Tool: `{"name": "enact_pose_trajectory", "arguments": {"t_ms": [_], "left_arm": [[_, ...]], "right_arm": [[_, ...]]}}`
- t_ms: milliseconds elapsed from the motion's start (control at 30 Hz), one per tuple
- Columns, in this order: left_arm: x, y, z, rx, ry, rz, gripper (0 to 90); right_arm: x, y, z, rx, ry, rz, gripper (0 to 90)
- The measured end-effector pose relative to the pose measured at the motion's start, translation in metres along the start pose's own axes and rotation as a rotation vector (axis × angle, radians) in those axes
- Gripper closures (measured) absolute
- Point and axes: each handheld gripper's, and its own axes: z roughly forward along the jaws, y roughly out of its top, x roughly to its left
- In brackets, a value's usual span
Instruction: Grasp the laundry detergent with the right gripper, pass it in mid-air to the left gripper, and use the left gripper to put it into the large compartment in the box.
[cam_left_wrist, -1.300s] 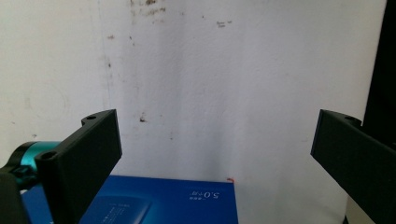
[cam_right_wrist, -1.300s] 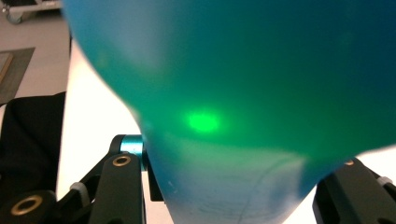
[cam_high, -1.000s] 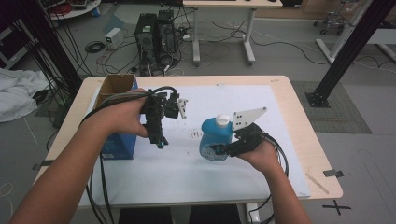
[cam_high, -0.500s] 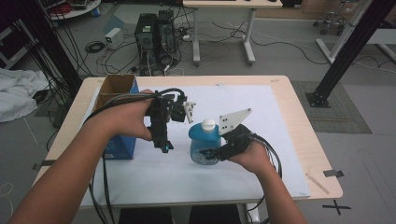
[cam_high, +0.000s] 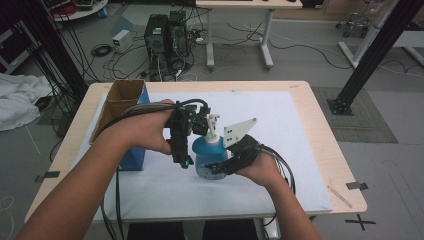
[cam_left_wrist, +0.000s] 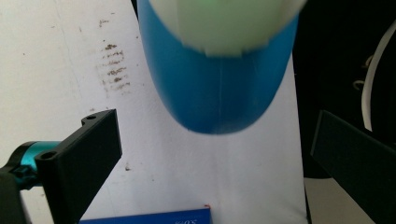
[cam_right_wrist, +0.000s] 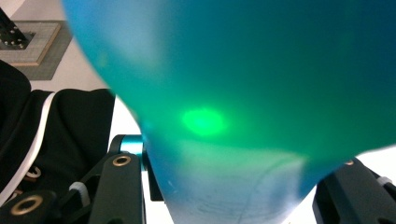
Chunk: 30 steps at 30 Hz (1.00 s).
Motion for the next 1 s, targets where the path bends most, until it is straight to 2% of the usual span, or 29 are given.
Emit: {"name": "enact_pose_trajectory", "arguments": {"t_ms": [167,400,600,633,667,1000], "left_arm": [[-0.002,0.004,0.003,0.006,-0.009,0.002,1.6],[-0.004,0.008,0.009,0.014,-0.011,-0.016,1.6],[-0.005,0.008,0.011,0.018,0.006,-0.019,1.7],[-0.005,0.008,0.012,0.022,0.012,-0.018,1.7],[-0.005,0.008,0.013,0.021,0.011,-0.024,1.6],[-0.006,0.012,0.016,0.024,0.024,-0.026,3.5]], "right_arm": [[0.001,0.003,0.008,-0.001,0.014,-0.005,47.6],[0.002,0.008,0.018,0.011,0.033,-0.007,47.6],[0.004,0.01,0.021,0.007,0.036,-0.009,47.6],[0.005,0.011,0.021,0.003,0.038,0.004,47.6],[0.004,0.012,0.022,-0.001,0.036,-0.018,47.6],[0.004,0.012,0.024,-0.003,0.041,-0.005,47.6]]}}
